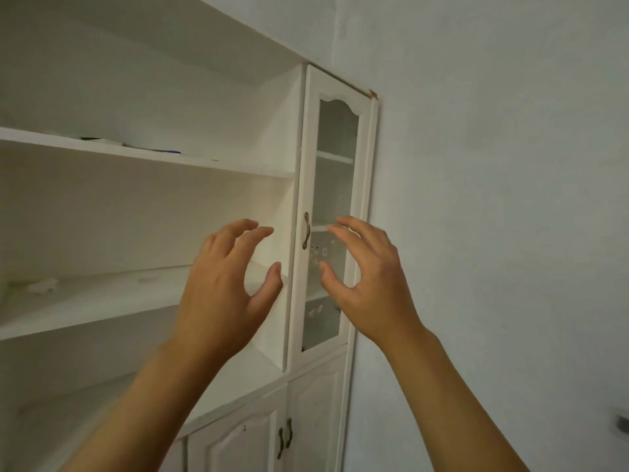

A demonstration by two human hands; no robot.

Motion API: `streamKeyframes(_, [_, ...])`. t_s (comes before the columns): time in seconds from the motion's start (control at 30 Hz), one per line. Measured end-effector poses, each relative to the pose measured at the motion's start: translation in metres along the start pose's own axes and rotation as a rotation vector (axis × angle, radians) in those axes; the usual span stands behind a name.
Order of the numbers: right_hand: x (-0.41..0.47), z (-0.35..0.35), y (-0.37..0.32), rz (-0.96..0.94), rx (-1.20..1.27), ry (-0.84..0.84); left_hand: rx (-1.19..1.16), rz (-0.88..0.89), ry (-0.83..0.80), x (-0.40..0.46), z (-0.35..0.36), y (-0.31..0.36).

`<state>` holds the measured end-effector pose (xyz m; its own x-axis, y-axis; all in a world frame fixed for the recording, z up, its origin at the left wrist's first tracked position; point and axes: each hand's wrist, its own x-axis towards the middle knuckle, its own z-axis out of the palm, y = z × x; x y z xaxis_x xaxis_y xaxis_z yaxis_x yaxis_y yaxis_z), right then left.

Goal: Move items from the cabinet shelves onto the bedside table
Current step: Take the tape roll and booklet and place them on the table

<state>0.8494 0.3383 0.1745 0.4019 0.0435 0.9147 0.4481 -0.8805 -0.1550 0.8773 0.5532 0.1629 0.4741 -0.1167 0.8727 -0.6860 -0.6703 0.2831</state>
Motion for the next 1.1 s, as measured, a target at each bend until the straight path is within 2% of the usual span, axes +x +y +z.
streamKeyframes(0.77, [0.109,0.203,0.162,0.092,-0.159,-0.062,-0.228,-0.025,-0.023,0.139,0.203,-0.191])
streamKeyframes(1.1, [0.132,0.263,0.241,0.122,-0.147,-0.053,-0.204,-0.032,-0.053,0.175,0.302,-0.235])
